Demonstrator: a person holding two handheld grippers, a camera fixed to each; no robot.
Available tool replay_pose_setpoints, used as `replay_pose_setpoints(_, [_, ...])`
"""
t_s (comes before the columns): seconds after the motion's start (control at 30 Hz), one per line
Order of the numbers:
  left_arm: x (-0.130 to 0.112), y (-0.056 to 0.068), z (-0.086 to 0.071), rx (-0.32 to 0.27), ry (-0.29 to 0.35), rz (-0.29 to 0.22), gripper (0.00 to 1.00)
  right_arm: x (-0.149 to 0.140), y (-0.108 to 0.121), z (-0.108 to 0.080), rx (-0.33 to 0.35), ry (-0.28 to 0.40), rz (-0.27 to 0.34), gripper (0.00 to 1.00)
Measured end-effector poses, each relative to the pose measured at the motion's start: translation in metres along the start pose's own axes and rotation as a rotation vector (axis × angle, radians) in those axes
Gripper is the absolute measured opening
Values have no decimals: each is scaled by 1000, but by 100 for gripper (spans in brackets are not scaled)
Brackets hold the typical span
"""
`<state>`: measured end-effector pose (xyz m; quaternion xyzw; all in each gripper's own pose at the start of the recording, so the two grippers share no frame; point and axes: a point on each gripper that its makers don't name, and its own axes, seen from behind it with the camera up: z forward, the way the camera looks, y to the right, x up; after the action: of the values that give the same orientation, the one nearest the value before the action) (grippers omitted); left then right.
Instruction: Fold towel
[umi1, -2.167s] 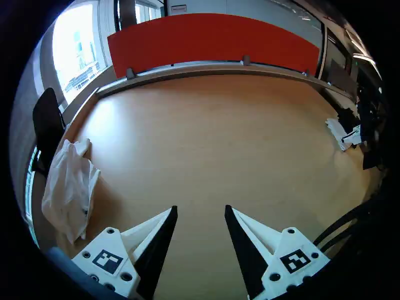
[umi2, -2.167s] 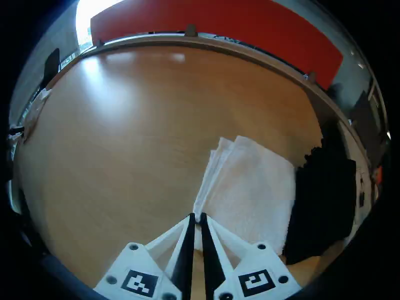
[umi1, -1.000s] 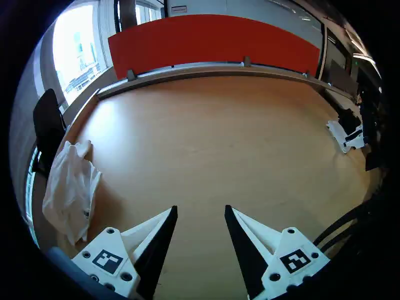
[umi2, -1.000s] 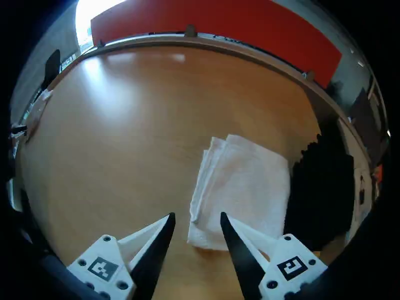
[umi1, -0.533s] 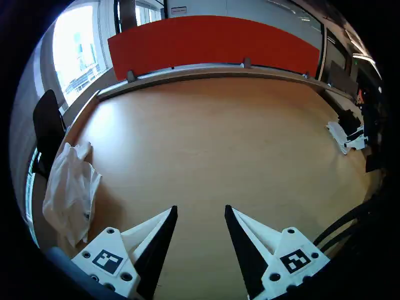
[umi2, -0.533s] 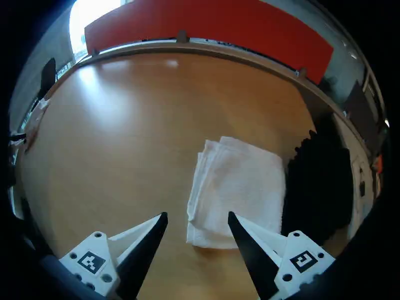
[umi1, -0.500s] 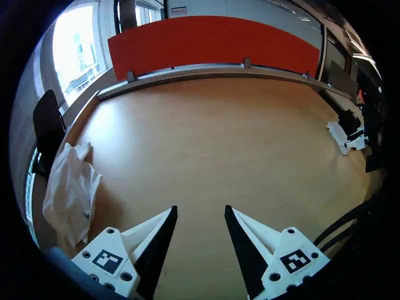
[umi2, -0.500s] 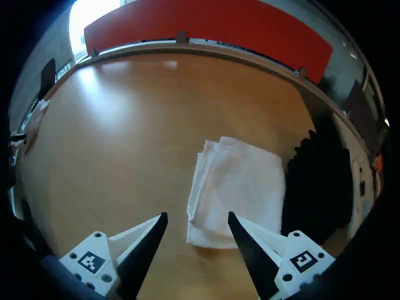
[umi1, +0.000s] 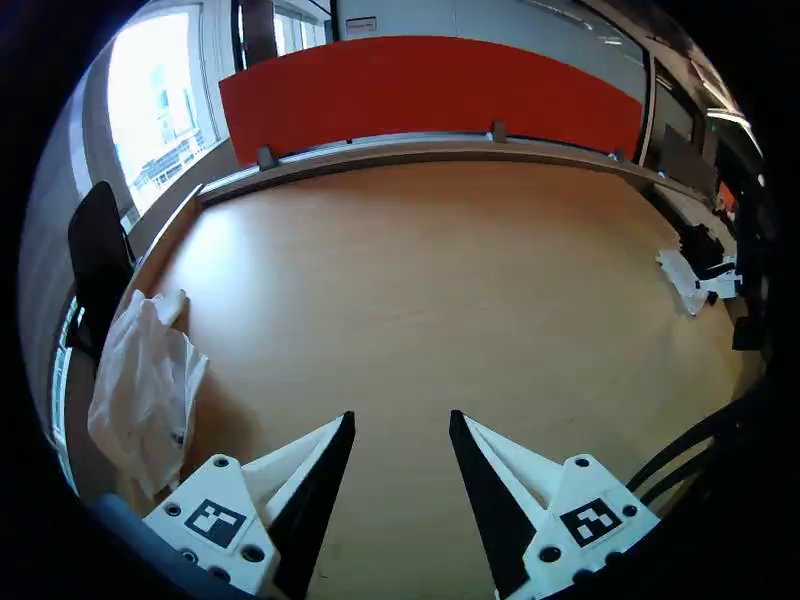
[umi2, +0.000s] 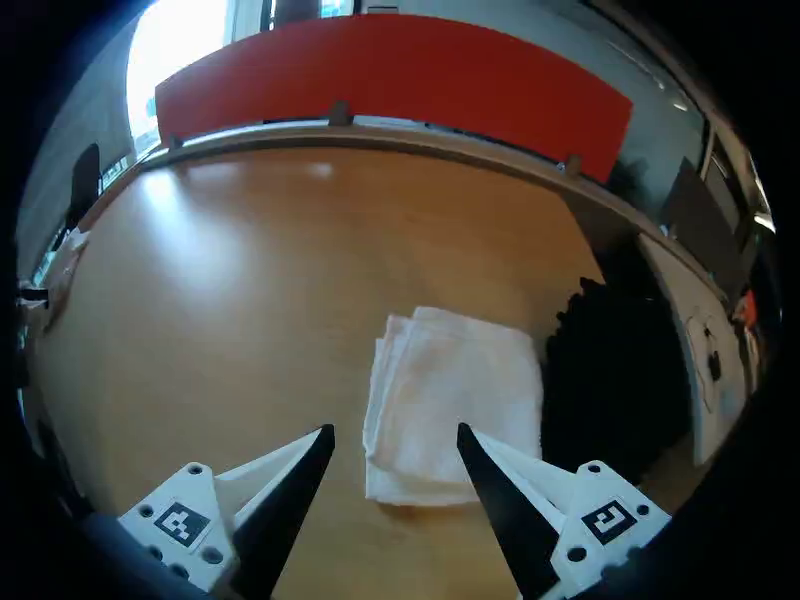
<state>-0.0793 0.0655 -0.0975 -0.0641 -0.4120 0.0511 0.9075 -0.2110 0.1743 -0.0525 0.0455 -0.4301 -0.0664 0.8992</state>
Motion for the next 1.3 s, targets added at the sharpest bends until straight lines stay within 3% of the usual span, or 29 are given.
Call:
replay_pose_setpoints(0.3, [7,-3,1,9,14,-2,69,27,7,-14,-47,147,89,95])
replay_pose_setpoints(0.97, [20,-5,3,30,45,-8,69,86,29,-50,-191,438,177,95])
replay_pose_setpoints(1.17, [26,-5,3,34,68,-29,69,105,30,-69,-220,541,181,97])
replay_pose_setpoints(1.3, [31,-7,2,40,90,-44,69,112,31,-76,-239,573,164,97])
